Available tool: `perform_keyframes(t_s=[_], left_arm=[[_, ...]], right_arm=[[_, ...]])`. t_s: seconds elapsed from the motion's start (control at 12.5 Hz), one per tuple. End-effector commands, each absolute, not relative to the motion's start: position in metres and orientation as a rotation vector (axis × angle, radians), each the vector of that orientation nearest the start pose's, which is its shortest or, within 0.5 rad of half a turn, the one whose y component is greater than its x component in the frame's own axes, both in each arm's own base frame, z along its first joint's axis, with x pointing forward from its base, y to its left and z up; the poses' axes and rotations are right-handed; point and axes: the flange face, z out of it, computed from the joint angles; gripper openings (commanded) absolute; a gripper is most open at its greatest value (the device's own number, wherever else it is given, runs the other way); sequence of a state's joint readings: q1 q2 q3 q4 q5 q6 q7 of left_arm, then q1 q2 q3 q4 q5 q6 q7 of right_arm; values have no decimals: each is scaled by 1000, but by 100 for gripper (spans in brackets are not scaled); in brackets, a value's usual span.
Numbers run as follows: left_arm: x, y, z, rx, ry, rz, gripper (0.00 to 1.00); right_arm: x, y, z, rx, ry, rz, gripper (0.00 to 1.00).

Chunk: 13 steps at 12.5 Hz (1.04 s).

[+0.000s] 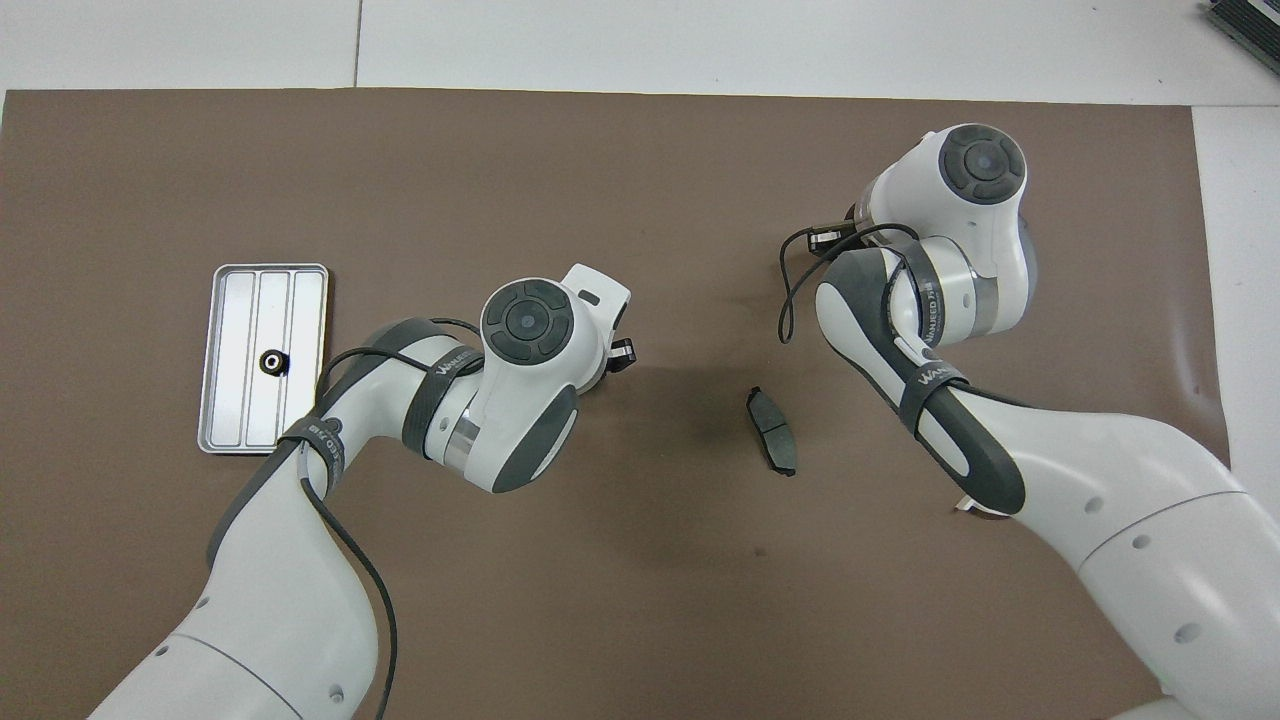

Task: Pick bearing gear from pile to tray

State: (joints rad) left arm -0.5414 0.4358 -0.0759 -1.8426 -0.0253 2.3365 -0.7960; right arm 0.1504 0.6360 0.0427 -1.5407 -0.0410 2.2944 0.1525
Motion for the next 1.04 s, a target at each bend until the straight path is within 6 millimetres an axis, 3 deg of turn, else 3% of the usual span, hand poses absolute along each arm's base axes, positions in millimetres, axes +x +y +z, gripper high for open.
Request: perform_keyframes(t_s=[0.0,0.16,0.4,0.56,0.64,0.8,0.96], left_arm=[[529,-372,293,-3201,-322,-16,11],[538,-361,308,-3200,-350,-26,3],[570,-320,344,-3174,-397,13,0],[582,-281,361,-3173,-366,21,0],[587,-255,370,-3165,-326,53,0],[590,-205,384,-3157,-191,118,0],[583,-152,384,-3159,-44,151,0]], right_arm=[[695,148,312,-3101,39,-142,6],[685,167,327,-3105,122,-96,4],[671,221,338,-3082,261,-115,0],[658,267,345,-3055,340,-140,0],[656,280,350,-3039,389,-155,0],[636,326,344,-3032,442,-143,0],[609,375,335,-3038,435,-124,0]])
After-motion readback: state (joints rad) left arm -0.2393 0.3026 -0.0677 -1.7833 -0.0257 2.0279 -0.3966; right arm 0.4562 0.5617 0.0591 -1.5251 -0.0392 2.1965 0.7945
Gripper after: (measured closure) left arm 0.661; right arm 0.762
